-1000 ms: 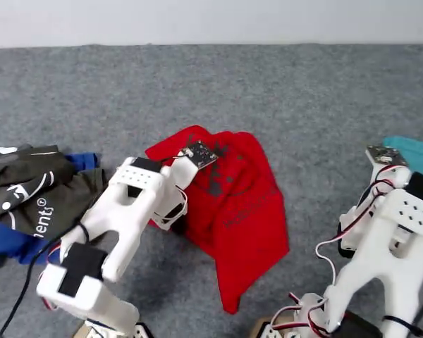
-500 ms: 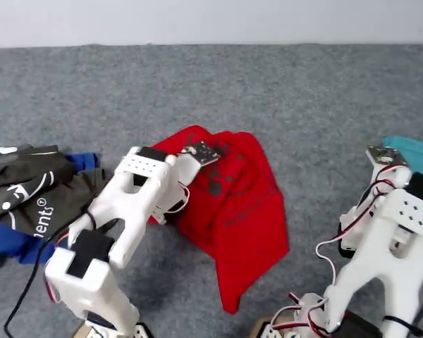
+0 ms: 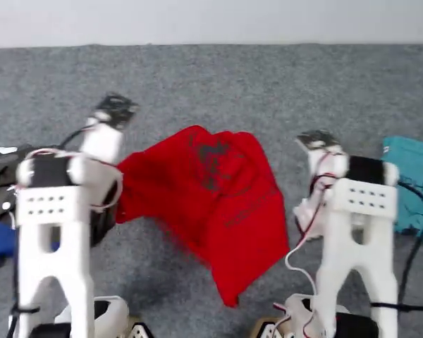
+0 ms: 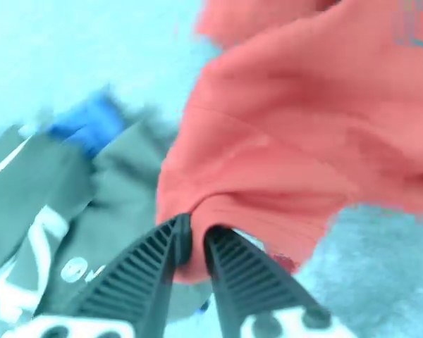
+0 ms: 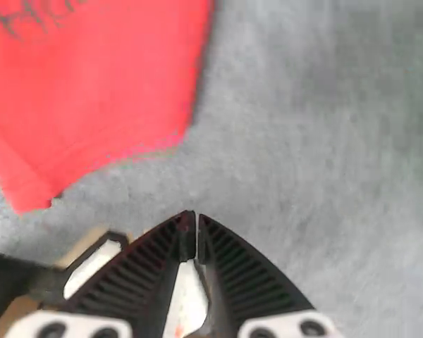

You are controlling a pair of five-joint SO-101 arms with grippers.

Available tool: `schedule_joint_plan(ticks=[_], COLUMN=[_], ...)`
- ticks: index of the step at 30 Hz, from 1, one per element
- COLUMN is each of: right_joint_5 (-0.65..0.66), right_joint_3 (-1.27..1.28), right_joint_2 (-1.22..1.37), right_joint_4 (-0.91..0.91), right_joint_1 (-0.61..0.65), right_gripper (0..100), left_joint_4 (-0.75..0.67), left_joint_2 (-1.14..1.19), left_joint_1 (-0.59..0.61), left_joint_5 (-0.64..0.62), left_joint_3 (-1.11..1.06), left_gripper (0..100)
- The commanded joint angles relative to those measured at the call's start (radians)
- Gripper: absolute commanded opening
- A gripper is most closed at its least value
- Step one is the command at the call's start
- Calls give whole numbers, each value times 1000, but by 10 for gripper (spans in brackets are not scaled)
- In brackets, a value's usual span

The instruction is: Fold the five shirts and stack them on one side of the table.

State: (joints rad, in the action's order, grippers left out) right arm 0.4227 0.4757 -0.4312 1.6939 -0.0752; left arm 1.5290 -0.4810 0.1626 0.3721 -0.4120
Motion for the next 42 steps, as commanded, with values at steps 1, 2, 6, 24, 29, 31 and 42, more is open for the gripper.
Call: schedule_joint_plan(ticks=[1, 2, 6, 24, 29, 31, 42], right_joint_5=[-12, -9, -6, 74, 89, 89, 81], right_joint_3=[-5, -5, -5, -374, -677, -789, -1025], right_joint_2=[-12, 5, 147, 860, 958, 975, 938], right_joint_4=[-91, -116, -206, -390, -380, -328, 94], right_joint_1=[113, 142, 219, 242, 163, 156, 249], right_gripper=[10, 10, 10, 10, 10, 10, 10], left_joint_4=[11, 6, -11, -11, -11, -11, -46], left_joint_2=[-55, -55, -60, -60, -60, -60, -55], left_joint_1=[121, 152, 258, 304, 304, 304, 302], left_joint_5=[9, 9, 5, -44, -46, -46, -46], left_joint_3=[30, 33, 35, 31, 31, 31, 27], left_gripper=[14, 14, 14, 14, 14, 14, 14])
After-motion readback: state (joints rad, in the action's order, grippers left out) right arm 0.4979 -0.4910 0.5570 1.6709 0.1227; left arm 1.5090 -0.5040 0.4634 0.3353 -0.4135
